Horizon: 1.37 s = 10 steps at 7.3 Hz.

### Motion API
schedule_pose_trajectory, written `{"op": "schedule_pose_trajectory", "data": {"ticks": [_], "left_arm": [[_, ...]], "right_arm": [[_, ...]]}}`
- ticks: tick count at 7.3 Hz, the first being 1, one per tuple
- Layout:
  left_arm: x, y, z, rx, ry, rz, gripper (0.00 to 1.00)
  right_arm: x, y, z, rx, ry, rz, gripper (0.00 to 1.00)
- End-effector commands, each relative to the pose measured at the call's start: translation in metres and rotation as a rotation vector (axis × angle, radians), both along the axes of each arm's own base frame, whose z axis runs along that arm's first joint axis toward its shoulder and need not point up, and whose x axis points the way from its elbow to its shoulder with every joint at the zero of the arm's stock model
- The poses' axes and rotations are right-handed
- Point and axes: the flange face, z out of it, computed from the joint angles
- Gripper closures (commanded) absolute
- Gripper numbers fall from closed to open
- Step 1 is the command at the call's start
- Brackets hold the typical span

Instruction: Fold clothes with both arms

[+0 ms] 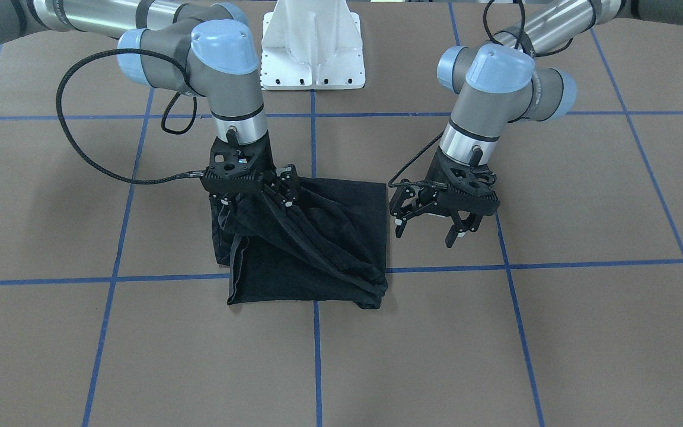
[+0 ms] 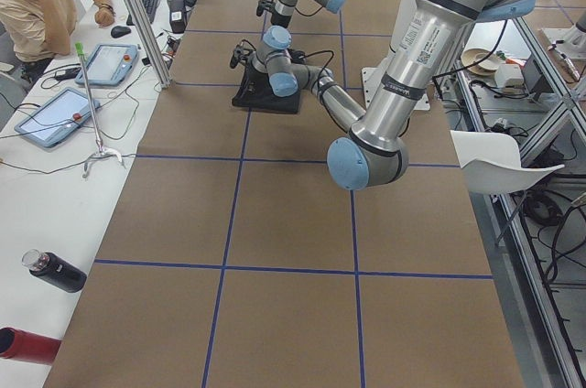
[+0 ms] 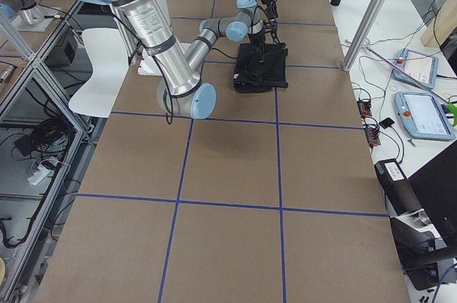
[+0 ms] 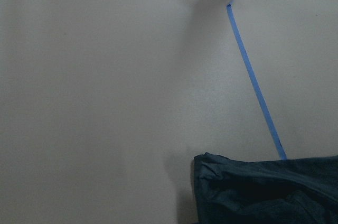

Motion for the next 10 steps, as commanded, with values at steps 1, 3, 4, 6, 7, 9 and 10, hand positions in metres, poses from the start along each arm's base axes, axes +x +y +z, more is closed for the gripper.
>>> {"op": "schedule_pose_trajectory", "data": {"ticks": [1,3,4,6,7,9,10], "left_arm": [[-0.003,0.002,0.002,-0.005,0.003,-0.002,0.00],[-0.002,0.002,0.004,-0.009,0.002,-0.005,0.00],[-0.002,0.002,0.004,-0.010,0.002,-0.006,0.00],[-0.003,0.002,0.005,-0.013,0.002,-0.007,0.00],[-0.003,0.002,0.005,-0.013,0.002,-0.007,0.00],[-0.003,0.002,0.005,-0.013,0.002,-0.007,0.00],[-0.002,0.001,0.006,-0.014,-0.001,-0.008,0.00]], "right_arm": [[-0.022,0.039,0.001,0.011,0.066,-0.033,0.11],[-0.023,0.054,0.002,0.020,0.114,-0.053,0.71],[-0.023,0.054,0.005,0.027,0.126,-0.061,1.00],[-0.009,0.030,0.008,0.118,0.194,-0.064,1.00],[0.007,0.011,0.009,0.128,0.206,-0.045,1.00],[0.001,-0.032,0.039,0.116,0.284,-0.011,1.00],[-0.021,-0.059,0.063,0.144,0.277,0.023,1.00]]}}
